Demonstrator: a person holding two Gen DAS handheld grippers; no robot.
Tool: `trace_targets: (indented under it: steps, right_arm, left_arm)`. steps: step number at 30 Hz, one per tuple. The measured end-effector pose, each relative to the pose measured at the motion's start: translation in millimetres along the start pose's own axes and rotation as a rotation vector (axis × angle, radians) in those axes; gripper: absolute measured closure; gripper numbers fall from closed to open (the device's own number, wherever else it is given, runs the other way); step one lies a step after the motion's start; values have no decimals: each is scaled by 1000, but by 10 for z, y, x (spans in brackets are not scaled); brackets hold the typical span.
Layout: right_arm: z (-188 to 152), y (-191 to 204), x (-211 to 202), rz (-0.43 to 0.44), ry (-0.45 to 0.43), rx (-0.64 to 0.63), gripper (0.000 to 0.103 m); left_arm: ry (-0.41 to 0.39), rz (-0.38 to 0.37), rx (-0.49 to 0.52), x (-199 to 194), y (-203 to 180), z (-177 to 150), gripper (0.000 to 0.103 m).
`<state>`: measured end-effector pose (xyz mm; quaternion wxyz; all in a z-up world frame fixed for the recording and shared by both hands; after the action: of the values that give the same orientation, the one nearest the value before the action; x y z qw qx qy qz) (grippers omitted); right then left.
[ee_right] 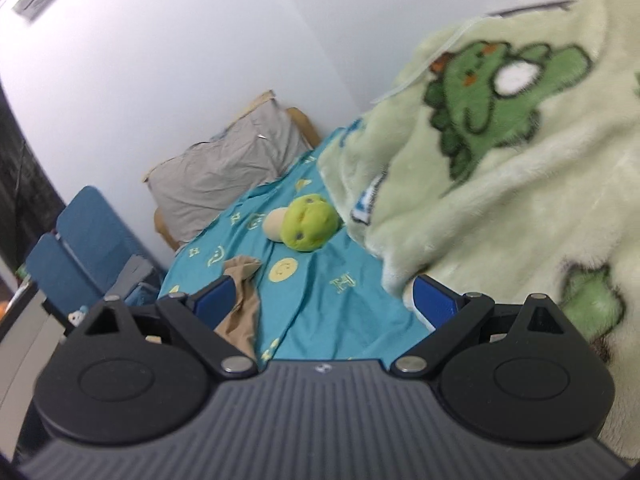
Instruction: Fold clothes
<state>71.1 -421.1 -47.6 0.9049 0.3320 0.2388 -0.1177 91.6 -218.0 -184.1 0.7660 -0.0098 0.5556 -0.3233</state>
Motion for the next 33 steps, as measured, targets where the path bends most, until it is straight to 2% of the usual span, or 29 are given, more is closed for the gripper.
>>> trace_targets:
  steps: [5,10,11,12,13,14,15,19,22,25,28,30,33]
  right_arm:
    - [-76,-11,95,29,51,40,6]
    - [-132,15,162,51,82,66,6]
    - [-144,17,178,51,88,70,6]
    - [-153,19,195,50,92,71,6]
    - [-162,20,212,47,95,72,6]
    - [-173,19,230,42,99,71,6]
    - [-184,12,250,37,105,70,6]
    - [-215,-28,313,22,120,89,6]
    - [-232,-36,348,7,128,92,6]
    - [-263,17,352,-1,132,63,6]
    - [-284,89,345,-4,133,33,6]
    - [-304,136,341,-6,136,15,6]
    - [-354,222,343,-8,145,-28,6]
  left_arm:
    - [87,48,-56,177,110,-179,44]
    - [103,-2,-156,228,186,-227,43]
    - [100,1,-160,251,187,-219,47]
    - [93,8,-152,256,170,-205,51]
    - [85,20,-138,261,156,-172,67]
    - [82,28,-119,260,152,-163,91]
    - [88,28,-109,259,143,-158,100]
    - [26,10,-65,-53,135,-126,102]
    - [-32,-53,-76,-436,144,-119,102]
    - [-76,-102,-118,-838,251,-189,102]
    - [-96,-153,-206,-1158,465,-359,102]
    - [-89,-137,-238,-1284,657,-511,102]
    - [-36,-30,-267,-1261,977,-754,102]
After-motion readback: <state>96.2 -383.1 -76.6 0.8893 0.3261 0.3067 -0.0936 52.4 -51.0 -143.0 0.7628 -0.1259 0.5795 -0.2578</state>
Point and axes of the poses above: each gripper's, at about its wrist camera, not at the fingertips, and x roughly the way its jaws point, y to its left, z to its top, the point moved 10 cm from there along x, roughly the way its jaws point, and after that the axes turned 7 degrees about y, right-handed, at the moved point
